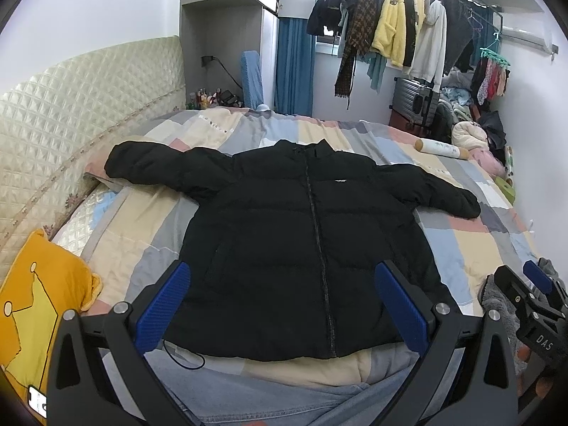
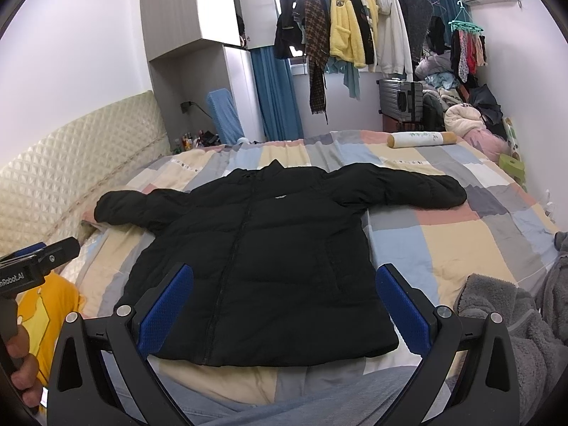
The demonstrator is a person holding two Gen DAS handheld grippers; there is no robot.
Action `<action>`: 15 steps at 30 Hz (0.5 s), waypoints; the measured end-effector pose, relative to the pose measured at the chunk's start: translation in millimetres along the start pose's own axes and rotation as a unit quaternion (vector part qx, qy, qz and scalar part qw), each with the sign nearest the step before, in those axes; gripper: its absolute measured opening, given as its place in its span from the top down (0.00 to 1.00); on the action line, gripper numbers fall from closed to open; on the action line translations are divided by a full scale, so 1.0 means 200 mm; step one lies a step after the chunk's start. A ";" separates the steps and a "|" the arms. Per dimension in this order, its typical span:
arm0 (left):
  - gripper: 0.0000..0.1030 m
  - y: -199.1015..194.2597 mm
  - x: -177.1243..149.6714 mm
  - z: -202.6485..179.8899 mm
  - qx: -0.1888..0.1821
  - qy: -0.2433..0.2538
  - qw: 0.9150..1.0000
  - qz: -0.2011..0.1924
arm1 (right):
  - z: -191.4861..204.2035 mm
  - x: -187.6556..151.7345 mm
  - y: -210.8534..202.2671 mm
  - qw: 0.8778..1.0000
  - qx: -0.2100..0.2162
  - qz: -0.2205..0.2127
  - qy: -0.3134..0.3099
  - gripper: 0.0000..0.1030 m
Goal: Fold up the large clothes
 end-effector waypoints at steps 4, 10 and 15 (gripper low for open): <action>0.00 0.00 0.00 0.00 -0.001 0.000 1.000 0.000 | 0.00 0.00 0.00 1.000 -0.001 0.001 -0.001 0.00; 0.00 0.00 -0.01 -0.01 0.000 -0.002 1.000 0.000 | -0.02 0.01 -0.01 1.000 0.001 0.002 0.004 0.00; 0.00 0.00 -0.02 0.00 -0.001 0.000 1.000 0.003 | -0.01 0.00 -0.02 1.000 0.001 0.000 0.004 0.00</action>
Point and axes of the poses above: each gripper's, at about its wrist camera, not at the fingertips, and y roughly the way its jaws point, z to its left, x to its top, the point moved 9 cm from there along y, roughly the way its jaws point, and after that the axes turned 7 degrees about y, right-handed, at the moved point
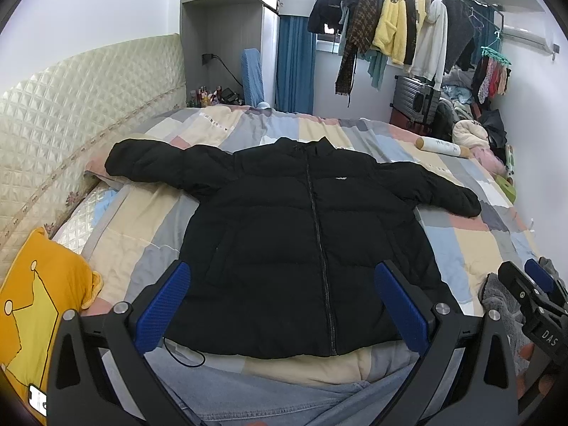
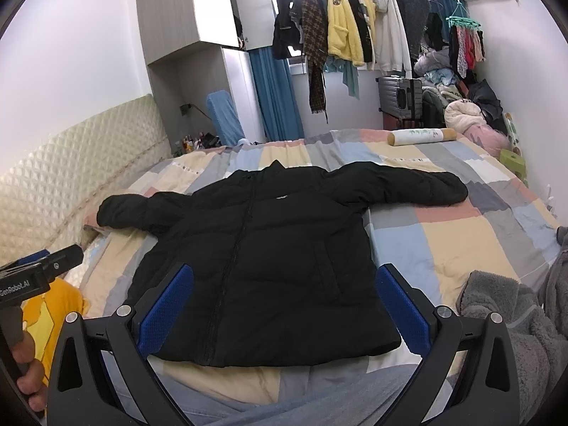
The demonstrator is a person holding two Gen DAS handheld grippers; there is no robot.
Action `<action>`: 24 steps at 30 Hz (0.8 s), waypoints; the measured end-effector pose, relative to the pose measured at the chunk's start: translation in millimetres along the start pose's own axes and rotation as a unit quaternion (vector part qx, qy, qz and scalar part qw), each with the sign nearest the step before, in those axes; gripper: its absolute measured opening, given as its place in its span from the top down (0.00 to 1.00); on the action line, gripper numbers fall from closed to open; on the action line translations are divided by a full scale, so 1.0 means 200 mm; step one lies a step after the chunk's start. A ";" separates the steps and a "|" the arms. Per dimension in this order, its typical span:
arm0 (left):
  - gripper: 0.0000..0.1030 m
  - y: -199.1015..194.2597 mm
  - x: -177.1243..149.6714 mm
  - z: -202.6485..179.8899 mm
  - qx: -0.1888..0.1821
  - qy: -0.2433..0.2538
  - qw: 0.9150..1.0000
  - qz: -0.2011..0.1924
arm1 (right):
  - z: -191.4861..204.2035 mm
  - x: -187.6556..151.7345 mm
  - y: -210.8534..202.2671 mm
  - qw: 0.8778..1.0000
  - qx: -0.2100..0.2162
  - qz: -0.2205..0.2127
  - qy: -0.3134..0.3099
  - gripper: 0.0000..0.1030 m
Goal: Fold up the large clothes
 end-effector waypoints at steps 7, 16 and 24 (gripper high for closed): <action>0.00 -0.01 0.00 -0.01 0.000 -0.001 1.000 -0.001 | 0.00 0.00 0.00 1.000 -0.003 0.002 0.001 0.00; 0.00 -0.01 0.01 -0.03 -0.005 -0.002 1.000 0.004 | -0.01 0.01 0.01 1.000 -0.001 0.003 0.001 0.00; 0.00 -0.08 0.16 -0.08 -0.021 0.013 0.999 -0.042 | -0.05 0.07 0.00 1.000 -0.001 -0.001 0.007 0.00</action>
Point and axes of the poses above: each gripper's, at about its wrist camera, not at the fingertips, and y roughly the way its jaws point, z to its left, x to its top, the point moved 9 cm from there along y, roughly the way its jaws point, and after that the axes turned 7 degrees about y, right-handed, at the moved point
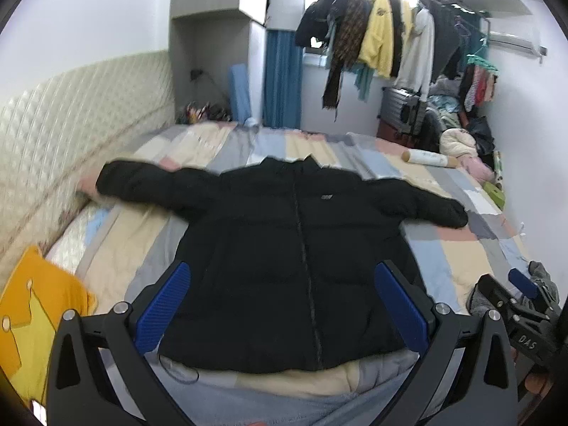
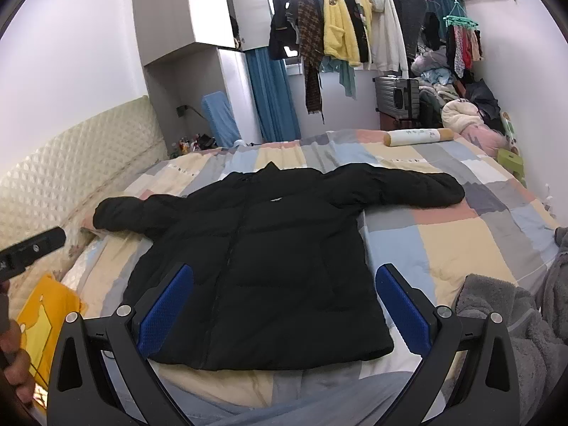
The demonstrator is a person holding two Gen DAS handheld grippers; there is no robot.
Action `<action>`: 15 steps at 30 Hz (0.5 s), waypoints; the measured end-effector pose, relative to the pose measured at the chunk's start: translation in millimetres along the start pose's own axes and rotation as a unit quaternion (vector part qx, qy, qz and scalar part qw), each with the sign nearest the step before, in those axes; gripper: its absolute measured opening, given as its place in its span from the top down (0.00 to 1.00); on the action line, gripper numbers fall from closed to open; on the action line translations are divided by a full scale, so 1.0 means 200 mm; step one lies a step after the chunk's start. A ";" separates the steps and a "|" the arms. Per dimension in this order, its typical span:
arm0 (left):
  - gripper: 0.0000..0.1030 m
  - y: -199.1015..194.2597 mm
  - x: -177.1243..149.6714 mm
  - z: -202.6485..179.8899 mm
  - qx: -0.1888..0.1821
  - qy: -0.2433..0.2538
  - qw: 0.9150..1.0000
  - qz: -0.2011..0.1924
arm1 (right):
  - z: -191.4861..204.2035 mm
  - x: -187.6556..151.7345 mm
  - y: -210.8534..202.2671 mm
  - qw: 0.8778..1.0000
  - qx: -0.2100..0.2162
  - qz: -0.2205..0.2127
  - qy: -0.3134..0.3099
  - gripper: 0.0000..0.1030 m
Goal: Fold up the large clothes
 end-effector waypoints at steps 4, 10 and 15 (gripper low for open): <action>0.00 -0.03 0.15 0.00 0.009 0.003 1.000 -0.028 | -0.02 0.09 0.00 1.000 -0.003 -0.012 -0.003 0.00; 0.00 -0.03 0.37 -0.04 0.016 0.016 0.997 -0.077 | -0.09 0.23 0.06 0.999 -0.028 -0.029 -0.025 0.00; 0.00 0.04 0.43 -0.04 0.005 0.014 0.996 -0.094 | -0.18 0.40 0.12 0.998 -0.032 -0.051 -0.022 0.00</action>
Point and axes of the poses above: each gripper's, at about its wrist camera, not at the fingertips, and y roughly the way its jaws point, z to its left, x to its top, the point moved 9 cm from there along y, roughly the way its jaws point, and after that the axes turned 7 degrees about y, right-handed, at the moved point
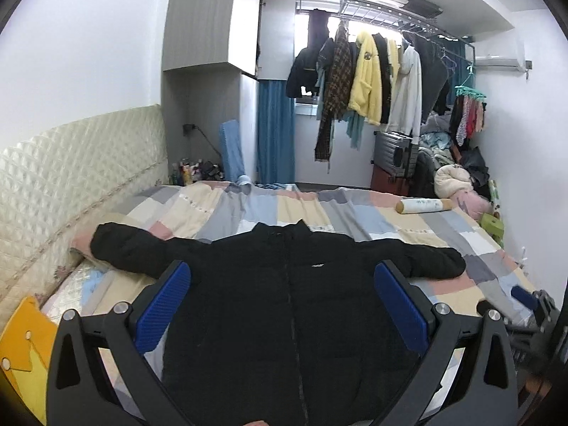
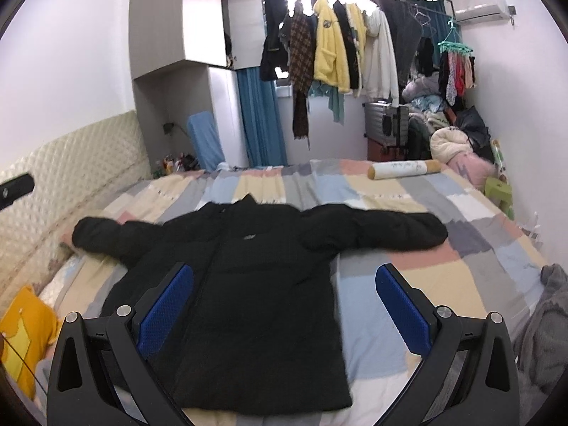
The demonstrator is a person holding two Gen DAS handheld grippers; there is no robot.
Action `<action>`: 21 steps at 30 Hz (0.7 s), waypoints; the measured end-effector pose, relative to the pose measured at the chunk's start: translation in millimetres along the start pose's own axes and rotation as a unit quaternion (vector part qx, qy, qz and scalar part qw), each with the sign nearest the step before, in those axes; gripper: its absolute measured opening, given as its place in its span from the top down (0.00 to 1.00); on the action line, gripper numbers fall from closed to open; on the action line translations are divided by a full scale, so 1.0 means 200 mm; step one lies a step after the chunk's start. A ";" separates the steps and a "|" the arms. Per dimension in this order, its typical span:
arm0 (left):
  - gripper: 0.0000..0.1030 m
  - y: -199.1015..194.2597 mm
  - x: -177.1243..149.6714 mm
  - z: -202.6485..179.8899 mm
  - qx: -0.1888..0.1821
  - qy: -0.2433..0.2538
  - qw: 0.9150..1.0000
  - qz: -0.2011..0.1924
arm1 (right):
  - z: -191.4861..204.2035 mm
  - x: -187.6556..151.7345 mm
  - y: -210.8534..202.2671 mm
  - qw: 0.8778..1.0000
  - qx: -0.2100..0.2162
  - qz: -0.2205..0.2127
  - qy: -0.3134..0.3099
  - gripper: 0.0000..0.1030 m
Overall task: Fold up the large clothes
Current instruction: 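Reach the right gripper to the jacket sleeve cuff and close on it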
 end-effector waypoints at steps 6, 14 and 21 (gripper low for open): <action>0.00 0.16 -0.05 0.00 -0.038 -0.032 0.998 -0.024 | -0.13 0.13 0.17 1.000 0.005 -0.023 0.007 0.00; 0.00 0.48 -0.22 0.04 -0.023 -0.015 1.000 0.005 | -0.35 0.20 0.49 1.000 0.010 -0.023 0.016 0.00; 0.00 0.78 -0.40 0.07 -0.033 -0.024 0.998 0.043 | -0.64 0.25 0.87 0.999 -0.010 -0.010 0.052 0.00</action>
Point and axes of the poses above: each gripper's, at about its wrist camera, not at the fingertips, and y roughly the way its jaws point, z to its left, x to its top, the point moved 9 cm from there along y, roughly the way its jaws point, and after that the axes turned 7 degrees about y, right-handed, at the moved point
